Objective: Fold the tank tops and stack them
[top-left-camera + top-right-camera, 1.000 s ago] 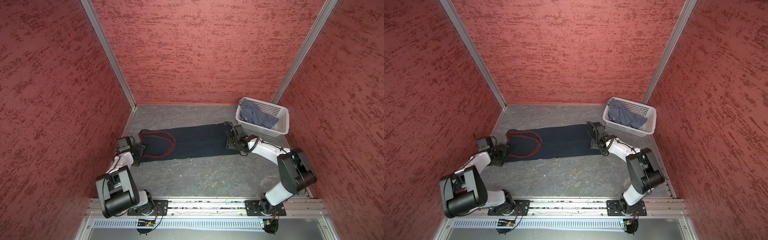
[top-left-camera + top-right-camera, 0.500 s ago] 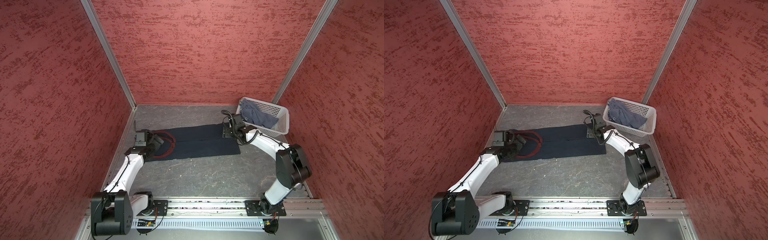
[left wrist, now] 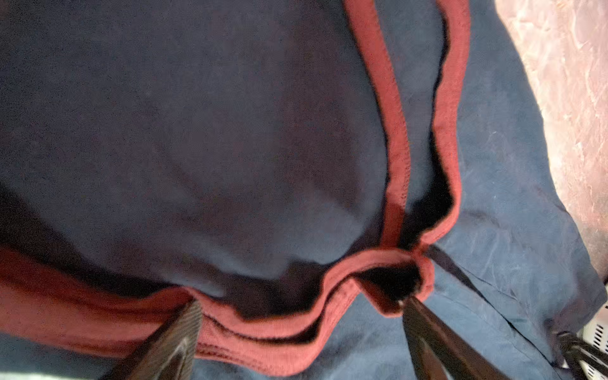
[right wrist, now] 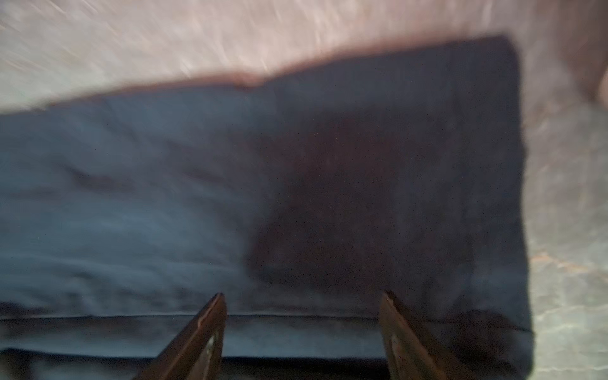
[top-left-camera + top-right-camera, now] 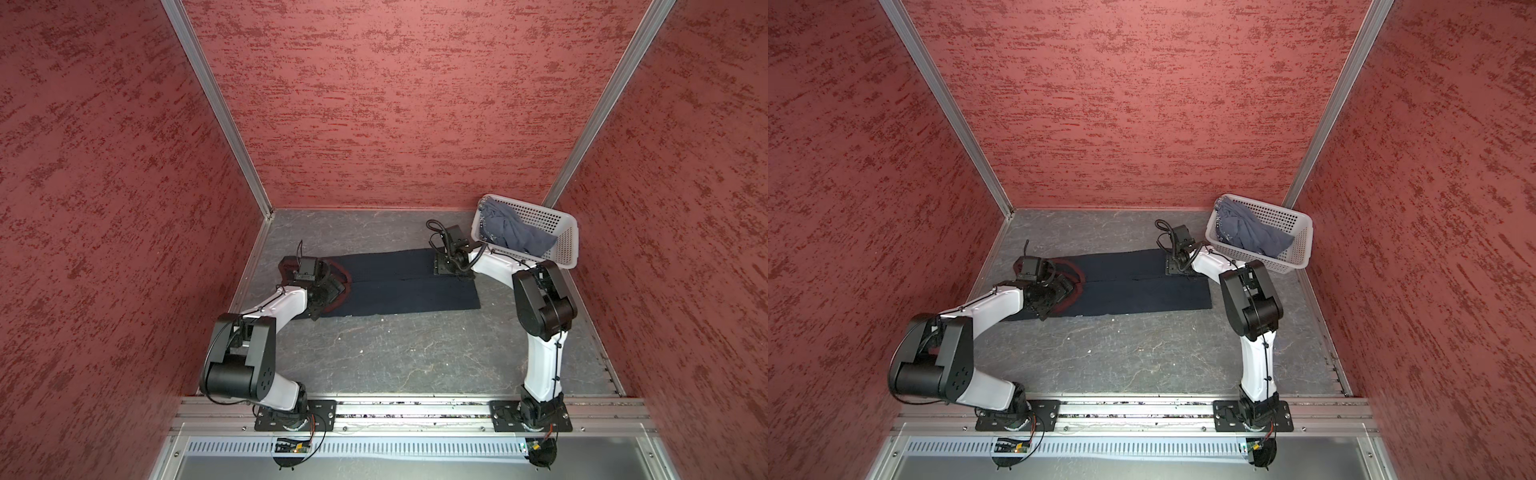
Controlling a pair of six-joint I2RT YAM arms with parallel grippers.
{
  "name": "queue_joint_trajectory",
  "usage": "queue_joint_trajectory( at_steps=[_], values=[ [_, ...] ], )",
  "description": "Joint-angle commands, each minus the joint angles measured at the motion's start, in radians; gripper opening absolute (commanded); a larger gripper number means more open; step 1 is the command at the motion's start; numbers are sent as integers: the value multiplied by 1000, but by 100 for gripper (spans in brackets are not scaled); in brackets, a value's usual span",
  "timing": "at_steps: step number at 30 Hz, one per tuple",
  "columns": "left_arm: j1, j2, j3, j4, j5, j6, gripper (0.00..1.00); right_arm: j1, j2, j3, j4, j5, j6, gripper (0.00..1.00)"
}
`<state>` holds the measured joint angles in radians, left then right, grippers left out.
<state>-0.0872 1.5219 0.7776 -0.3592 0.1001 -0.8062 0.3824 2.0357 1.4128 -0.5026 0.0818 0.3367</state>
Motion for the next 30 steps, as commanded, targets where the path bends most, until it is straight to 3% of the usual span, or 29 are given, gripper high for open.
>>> queue_joint_trajectory(
  at_steps=[1,7,11,14,17,21,24,27,30],
  values=[
    [6,99,26,-7,-14,73,96,-2,9,-21,-72,44,24,74],
    [9,223,184,-68,-35,174,96,-2,-114,-240,-64,29,96,74],
    [7,337,347,-126,-46,251,97,30,-247,-424,-22,-66,173,73],
    [4,431,490,-161,-46,296,97,129,-328,-570,59,-207,297,73],
    [-1,502,620,-182,-46,331,97,273,-380,-636,102,-254,420,72],
    [-20,537,778,-249,-52,373,97,372,-467,-616,53,-202,467,72],
    [-51,501,841,-299,-69,384,98,368,-542,-556,-41,-56,415,74],
    [-88,443,838,-339,-111,377,98,332,-547,-484,-93,57,328,74],
    [-124,379,776,-340,-115,341,97,283,-495,-417,-91,80,246,74]
  ],
)
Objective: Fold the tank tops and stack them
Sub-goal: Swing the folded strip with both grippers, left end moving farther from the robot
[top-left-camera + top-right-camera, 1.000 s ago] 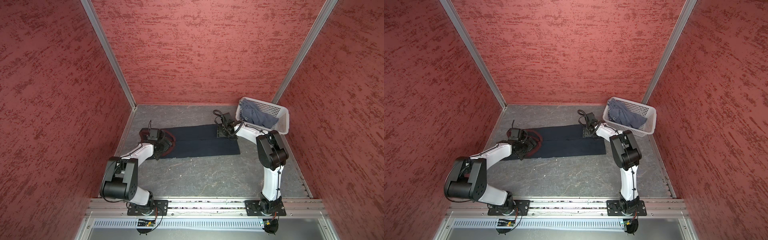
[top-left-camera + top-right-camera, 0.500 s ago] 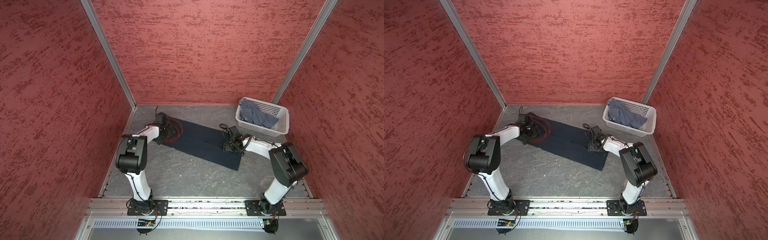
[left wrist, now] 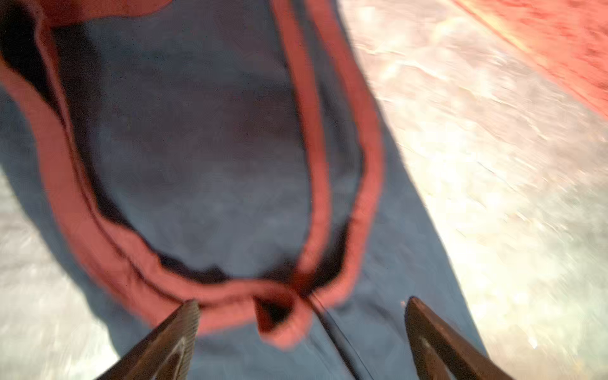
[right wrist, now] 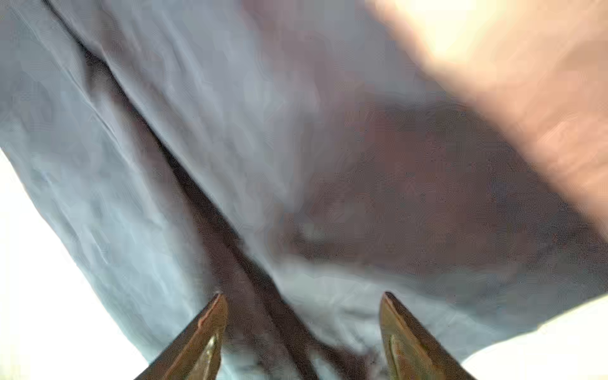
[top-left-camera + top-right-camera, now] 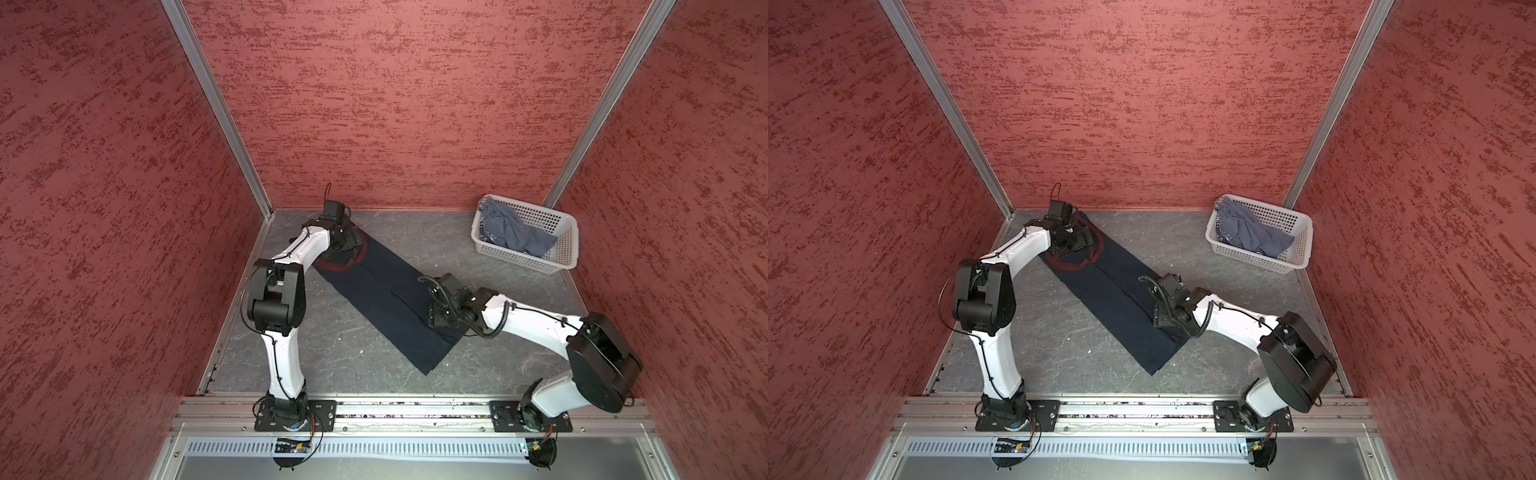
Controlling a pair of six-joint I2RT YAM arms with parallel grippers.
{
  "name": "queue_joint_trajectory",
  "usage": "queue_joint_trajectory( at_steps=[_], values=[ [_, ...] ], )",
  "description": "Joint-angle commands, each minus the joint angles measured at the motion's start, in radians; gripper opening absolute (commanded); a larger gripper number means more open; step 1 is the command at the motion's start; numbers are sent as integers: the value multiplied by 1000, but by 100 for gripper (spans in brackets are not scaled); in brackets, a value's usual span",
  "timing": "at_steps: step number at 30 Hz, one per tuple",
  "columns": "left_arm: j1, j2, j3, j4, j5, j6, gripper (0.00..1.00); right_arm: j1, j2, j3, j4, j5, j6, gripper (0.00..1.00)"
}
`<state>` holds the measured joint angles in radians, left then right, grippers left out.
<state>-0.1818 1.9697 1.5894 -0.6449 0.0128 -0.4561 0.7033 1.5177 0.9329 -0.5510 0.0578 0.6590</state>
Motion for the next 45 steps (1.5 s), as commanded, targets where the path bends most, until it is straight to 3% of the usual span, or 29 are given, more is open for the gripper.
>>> queue_joint_trajectory(
  at_steps=[1,8,13,20,25,30,34,39,42,45],
  values=[
    [-38,-86,-58,-50,-22,-27,97,-51,42,79,-31,108,-97,74],
    [-123,-114,-215,56,60,-134,93,-153,215,204,21,90,-196,75],
    [-185,-27,-169,57,63,-145,91,-164,292,215,35,76,-210,74],
    [-231,143,-20,22,32,-93,90,-147,257,72,81,-7,-167,73],
    [-265,235,85,3,27,2,90,-83,187,-64,99,-92,-100,72],
    [-300,289,142,15,47,80,91,54,113,-168,100,-149,25,71],
    [-325,316,198,13,74,109,91,180,107,-158,123,-190,112,71],
    [-345,245,225,-14,115,111,91,226,94,-87,114,-144,143,71],
    [-369,199,294,-136,73,119,92,226,19,-94,132,-126,138,71],
    [-356,69,201,-146,85,55,94,226,-85,-98,49,-37,124,72]
  ],
)
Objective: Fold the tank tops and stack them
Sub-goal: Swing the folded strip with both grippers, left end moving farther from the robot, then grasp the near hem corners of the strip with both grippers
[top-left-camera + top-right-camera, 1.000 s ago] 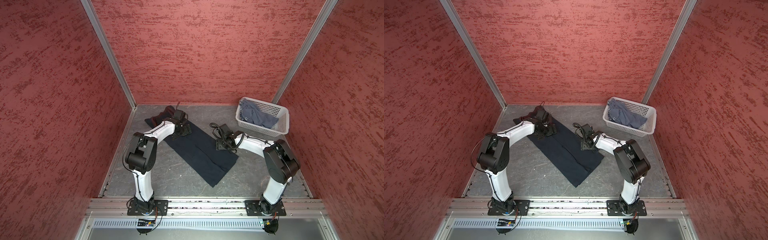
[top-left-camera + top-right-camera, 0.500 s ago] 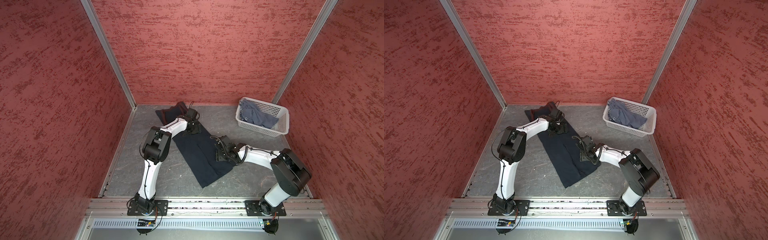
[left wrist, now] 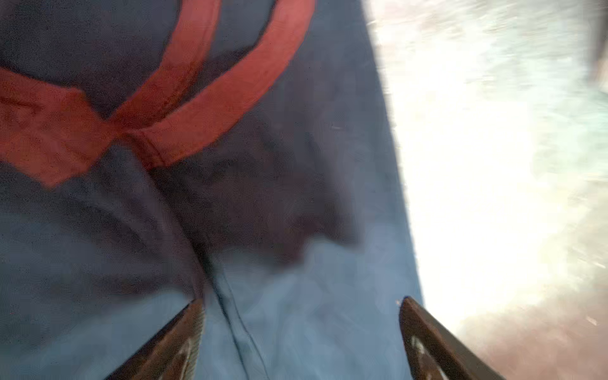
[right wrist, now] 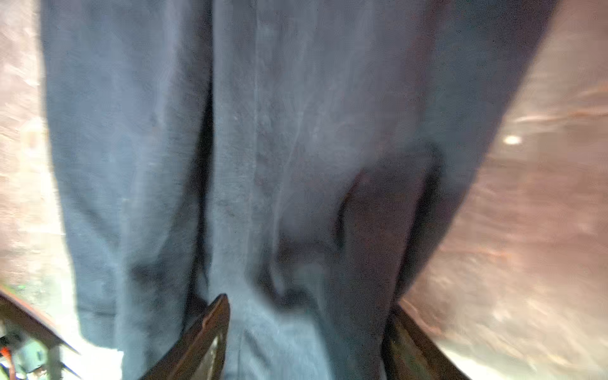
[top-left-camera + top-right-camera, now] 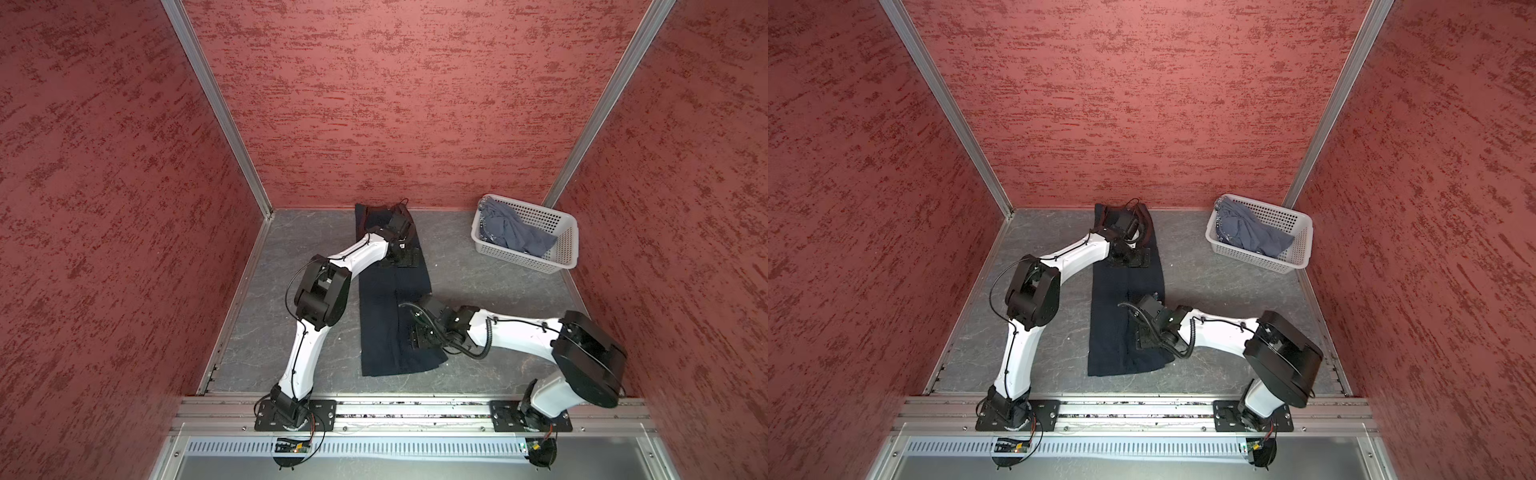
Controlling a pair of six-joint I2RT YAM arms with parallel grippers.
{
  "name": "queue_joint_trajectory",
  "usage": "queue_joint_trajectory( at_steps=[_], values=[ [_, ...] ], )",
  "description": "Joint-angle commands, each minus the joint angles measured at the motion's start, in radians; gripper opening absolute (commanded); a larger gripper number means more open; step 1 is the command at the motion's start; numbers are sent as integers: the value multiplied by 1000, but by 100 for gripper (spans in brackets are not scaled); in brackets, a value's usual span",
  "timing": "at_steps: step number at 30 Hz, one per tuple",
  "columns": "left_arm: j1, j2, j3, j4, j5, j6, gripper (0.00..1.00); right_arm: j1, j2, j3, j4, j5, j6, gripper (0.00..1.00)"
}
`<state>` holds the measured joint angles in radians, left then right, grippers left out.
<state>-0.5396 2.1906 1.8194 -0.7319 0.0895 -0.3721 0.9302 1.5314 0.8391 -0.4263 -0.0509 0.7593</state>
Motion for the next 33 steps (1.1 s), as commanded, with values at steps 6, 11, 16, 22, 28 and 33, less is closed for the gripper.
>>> queue_joint_trajectory(
  at_steps=[6,11,16,22,28,33],
  values=[
    [24,-563,-523,75,8,-182,92,-10,-272,-42,-220,107,-17,72],
    [-20,-864,-881,65,48,-280,90,-9,-360,-127,-277,63,19,71],
    [-80,-1113,-1121,-5,98,-415,87,-14,-423,-213,-217,-11,76,69],
    [-168,-1262,-1307,68,146,-566,81,-26,-427,-303,-68,-97,130,66],
    [-216,-1248,-1382,118,148,-616,71,-29,-406,-349,7,-127,165,62],
    [-239,-1207,-1431,205,154,-653,66,-27,-374,-368,33,-133,147,53]
  ],
)
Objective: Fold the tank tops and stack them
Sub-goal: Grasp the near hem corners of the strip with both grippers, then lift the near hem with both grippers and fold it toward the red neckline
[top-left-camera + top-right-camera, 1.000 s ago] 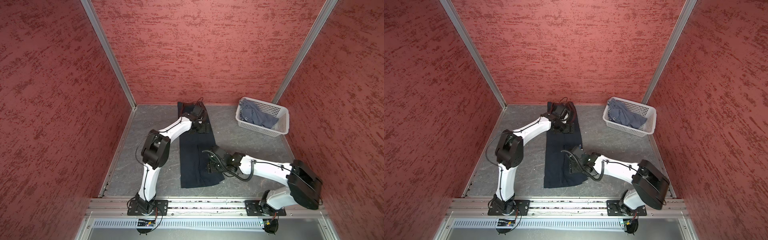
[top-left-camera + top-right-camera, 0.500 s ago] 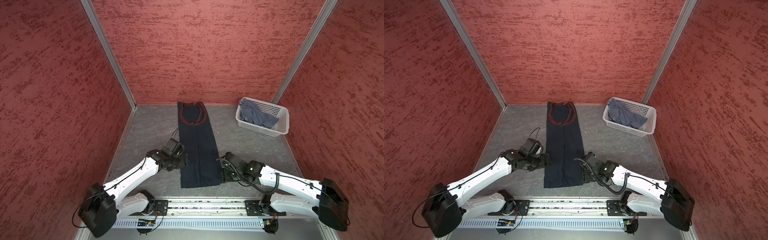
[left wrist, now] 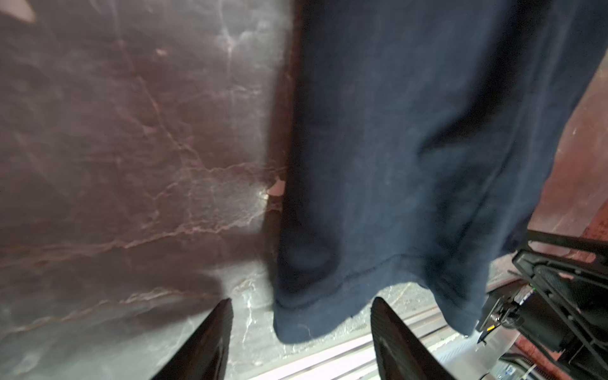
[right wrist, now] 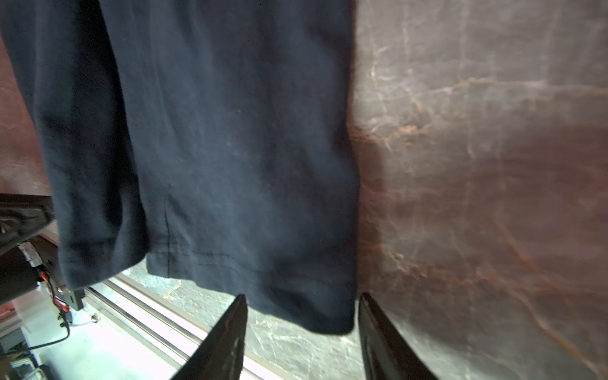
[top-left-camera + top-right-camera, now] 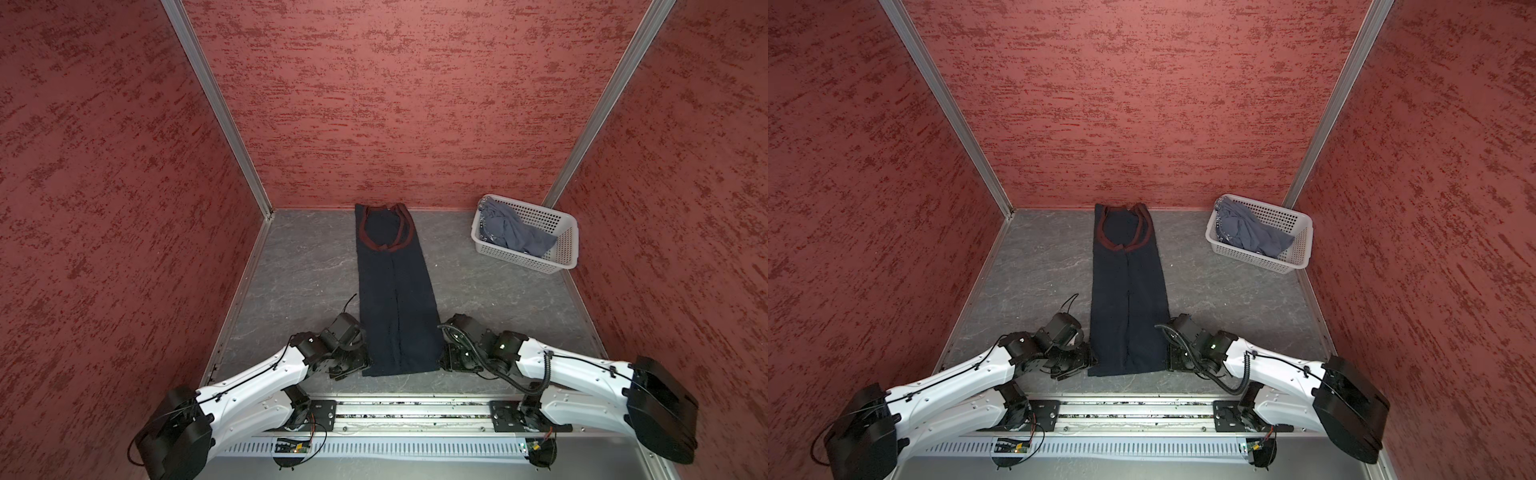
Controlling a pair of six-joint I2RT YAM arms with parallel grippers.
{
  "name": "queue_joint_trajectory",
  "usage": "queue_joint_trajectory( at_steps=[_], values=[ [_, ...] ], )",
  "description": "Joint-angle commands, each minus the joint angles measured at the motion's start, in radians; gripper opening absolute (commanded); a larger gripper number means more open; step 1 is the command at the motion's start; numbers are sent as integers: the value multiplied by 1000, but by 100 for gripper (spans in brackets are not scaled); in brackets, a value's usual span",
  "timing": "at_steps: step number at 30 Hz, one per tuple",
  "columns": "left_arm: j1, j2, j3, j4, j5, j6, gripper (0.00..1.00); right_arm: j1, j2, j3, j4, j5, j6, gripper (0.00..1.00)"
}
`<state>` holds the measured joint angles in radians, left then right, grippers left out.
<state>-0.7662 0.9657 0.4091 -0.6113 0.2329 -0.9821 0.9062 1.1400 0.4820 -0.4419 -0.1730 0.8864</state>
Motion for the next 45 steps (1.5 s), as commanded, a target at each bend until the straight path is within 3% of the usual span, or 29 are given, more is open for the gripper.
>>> queue_joint_trajectory(
  at_steps=[1,10,19,22,28,37,45],
  values=[
    [-20,28,-27,103,16,-49,65,-1,27,-10,54,-10,16,51],
    [-82,79,-26,113,-16,-62,55,26,95,-9,124,-42,32,37],
    [-88,35,1,149,-44,-82,26,29,76,53,70,-5,13,14],
    [-89,2,3,166,-56,-95,21,28,55,81,35,21,-2,9],
    [-77,-37,66,101,-119,-62,18,17,27,139,-25,85,-46,5],
    [-6,-1,114,151,-95,-5,17,-37,42,213,-47,94,-106,4],
    [195,93,178,304,-61,121,17,-135,147,332,80,79,-228,5]
  ],
)
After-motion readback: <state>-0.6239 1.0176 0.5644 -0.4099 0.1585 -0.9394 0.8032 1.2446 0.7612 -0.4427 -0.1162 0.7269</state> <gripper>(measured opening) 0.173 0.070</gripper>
